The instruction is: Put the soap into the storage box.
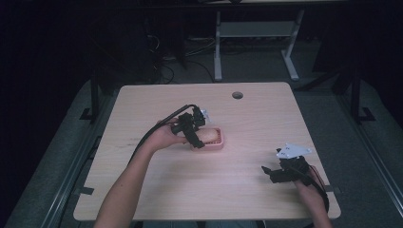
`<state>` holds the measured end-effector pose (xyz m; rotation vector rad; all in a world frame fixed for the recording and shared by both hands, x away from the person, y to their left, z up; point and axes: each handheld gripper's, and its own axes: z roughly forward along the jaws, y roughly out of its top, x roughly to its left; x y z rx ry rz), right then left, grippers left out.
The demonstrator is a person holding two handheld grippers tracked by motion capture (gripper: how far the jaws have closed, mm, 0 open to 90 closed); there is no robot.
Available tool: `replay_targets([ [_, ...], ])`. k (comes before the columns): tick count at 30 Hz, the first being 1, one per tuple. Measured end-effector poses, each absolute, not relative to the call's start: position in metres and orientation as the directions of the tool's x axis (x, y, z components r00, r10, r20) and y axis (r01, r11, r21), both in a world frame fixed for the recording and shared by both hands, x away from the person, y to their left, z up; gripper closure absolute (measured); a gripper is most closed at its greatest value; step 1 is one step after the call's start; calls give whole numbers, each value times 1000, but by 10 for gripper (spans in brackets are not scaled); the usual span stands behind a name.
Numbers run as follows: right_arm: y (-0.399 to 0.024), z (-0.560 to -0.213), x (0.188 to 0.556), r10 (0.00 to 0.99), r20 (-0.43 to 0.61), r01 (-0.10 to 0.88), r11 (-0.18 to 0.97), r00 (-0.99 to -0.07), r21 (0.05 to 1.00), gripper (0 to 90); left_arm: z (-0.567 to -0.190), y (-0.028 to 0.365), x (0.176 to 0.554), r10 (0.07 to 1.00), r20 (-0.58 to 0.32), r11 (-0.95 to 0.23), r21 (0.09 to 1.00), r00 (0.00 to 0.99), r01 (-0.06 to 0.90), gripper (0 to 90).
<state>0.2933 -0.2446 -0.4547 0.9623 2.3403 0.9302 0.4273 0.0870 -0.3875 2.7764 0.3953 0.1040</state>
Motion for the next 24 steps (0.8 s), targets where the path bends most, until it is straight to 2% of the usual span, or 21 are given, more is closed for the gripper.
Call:
replay_targets([
  [24,-243,-456,294,745,-152,446,536,-650,717,139,-386,116,407,311,21,-883,376,950,280,254],
])
